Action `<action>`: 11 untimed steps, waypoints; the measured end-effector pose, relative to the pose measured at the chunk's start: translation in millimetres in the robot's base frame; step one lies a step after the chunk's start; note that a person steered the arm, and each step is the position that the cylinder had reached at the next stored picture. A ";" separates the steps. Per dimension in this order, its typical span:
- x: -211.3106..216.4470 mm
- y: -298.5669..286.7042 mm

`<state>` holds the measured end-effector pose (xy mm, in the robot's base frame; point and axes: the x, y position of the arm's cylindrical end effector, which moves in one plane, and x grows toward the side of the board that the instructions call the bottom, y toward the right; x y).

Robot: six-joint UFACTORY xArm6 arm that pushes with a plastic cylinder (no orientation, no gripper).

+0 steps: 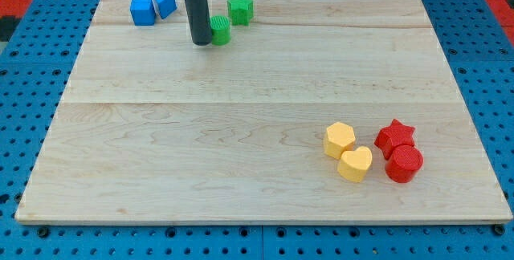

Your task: Push the blue triangle into green star

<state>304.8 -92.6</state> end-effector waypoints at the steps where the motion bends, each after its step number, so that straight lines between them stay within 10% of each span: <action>1: -13.5 46.3; 3: 26.0 -75.0; 5: -68.7 -195.9; 11: -76.3 26.4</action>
